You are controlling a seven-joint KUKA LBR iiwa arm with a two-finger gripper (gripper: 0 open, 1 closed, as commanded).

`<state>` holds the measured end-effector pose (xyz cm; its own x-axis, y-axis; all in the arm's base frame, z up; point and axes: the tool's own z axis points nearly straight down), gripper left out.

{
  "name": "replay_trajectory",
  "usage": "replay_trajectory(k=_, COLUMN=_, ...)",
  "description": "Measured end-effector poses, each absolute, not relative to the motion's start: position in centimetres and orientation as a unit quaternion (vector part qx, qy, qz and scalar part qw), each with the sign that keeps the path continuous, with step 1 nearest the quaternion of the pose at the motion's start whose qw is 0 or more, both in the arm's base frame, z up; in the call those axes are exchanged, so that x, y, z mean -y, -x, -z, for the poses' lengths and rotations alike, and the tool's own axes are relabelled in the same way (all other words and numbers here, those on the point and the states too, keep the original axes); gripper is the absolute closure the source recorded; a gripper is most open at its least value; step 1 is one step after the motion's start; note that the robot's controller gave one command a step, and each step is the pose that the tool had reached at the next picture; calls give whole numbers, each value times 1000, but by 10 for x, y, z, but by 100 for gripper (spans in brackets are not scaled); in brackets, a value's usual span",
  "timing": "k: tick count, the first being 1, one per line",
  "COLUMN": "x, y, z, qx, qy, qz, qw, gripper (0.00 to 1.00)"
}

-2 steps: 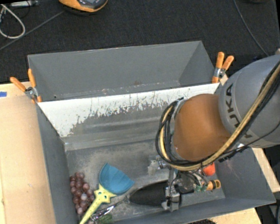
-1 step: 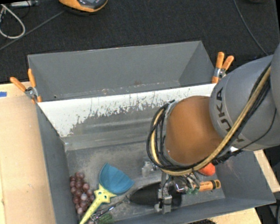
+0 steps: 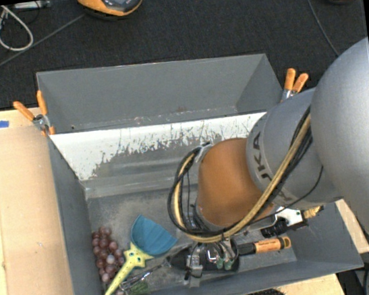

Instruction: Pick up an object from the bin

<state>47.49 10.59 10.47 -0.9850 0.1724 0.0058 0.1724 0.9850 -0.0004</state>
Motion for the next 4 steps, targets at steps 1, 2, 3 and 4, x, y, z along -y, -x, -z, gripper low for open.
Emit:
replay_trajectory(k=1, x=-71, y=-483, z=-68, qx=995, qy=100, qz=0, qw=-1, gripper=0)
replay_trajectory(k=2, x=-88, y=-481, z=-69, qx=996, qy=88, qz=1, qw=3, gripper=100)
replay_trajectory(k=3, x=-88, y=-481, z=-69, qx=996, qy=88, qz=1, qw=3, gripper=100)
replay_trajectory(k=4, x=-88, y=-480, z=-89, qx=996, qy=88, qz=1, qw=4, gripper=100)
